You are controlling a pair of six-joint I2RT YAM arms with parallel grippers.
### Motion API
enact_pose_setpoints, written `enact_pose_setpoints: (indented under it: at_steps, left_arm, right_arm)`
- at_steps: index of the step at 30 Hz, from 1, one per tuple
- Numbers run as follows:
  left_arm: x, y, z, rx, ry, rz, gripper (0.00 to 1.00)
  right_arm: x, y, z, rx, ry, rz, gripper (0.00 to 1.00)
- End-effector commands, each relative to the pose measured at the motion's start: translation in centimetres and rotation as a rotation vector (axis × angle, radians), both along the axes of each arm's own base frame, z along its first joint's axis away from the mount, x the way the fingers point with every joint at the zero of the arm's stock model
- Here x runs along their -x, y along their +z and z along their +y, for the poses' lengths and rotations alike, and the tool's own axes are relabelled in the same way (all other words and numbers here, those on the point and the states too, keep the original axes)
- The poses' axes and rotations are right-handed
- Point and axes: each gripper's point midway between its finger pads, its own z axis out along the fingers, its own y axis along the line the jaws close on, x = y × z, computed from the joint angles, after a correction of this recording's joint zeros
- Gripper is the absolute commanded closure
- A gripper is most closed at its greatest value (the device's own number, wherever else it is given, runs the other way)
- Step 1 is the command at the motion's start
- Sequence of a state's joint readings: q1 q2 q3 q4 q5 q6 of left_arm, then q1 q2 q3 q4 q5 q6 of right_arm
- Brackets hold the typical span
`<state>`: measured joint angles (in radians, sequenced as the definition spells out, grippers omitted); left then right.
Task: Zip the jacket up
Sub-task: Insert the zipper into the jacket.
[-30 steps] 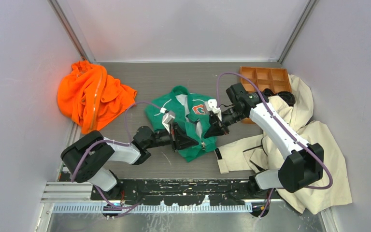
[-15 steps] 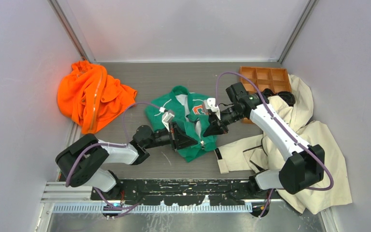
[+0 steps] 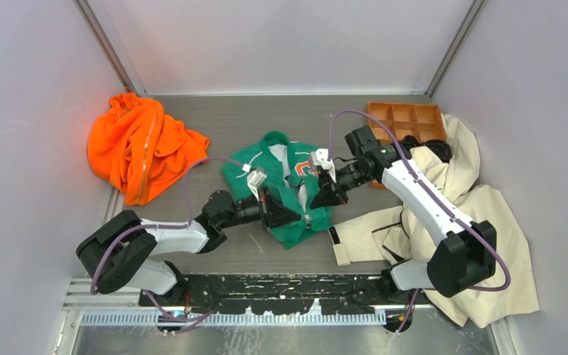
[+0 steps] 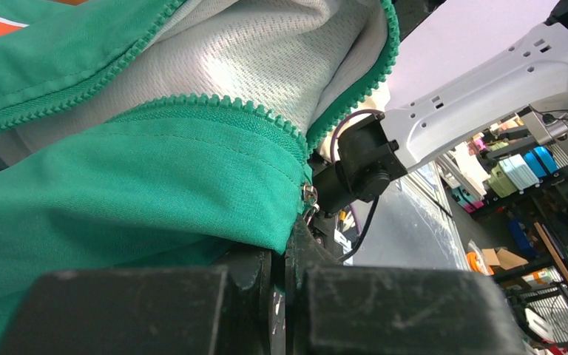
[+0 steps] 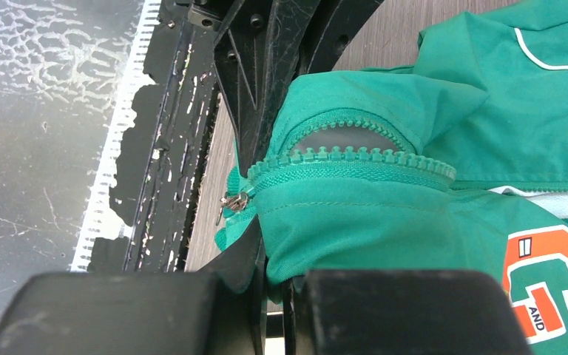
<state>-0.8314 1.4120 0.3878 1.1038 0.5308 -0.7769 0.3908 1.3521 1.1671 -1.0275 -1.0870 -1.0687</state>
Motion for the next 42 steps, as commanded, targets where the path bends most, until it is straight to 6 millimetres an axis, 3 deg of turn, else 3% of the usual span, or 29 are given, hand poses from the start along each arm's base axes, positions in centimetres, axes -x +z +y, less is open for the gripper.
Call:
enact_pose_setpoints:
  at_steps: [1, 22, 31, 42]
  left_arm:
    - [-0.3, 1.9, -0.1, 0.013, 0.022, -0.047, 1.0]
    - [-0.2, 2.0, 0.4, -0.065, 0.026, -0.043, 1.0]
    - [0.1, 0.8, -0.3, -0.111, -0.025, -0.035, 1.0]
    - [-0.2, -0.5, 1.1, -0.237, 0.017, -0.056, 1.0]
  right_arm:
    - [-0.4, 1.6, 0.6, -0.049, -0.009, -0.05, 0.99]
    - [-1.3, 1.2, 1.1, -0.036, -0.067, -0.012, 0.99]
    - [-1.5, 1.4, 1.6, -0.055, -0.093, 0.04, 0.99]
    - [-5.0, -0.3, 1.8, 0.057, -0.306, 0.04, 0.99]
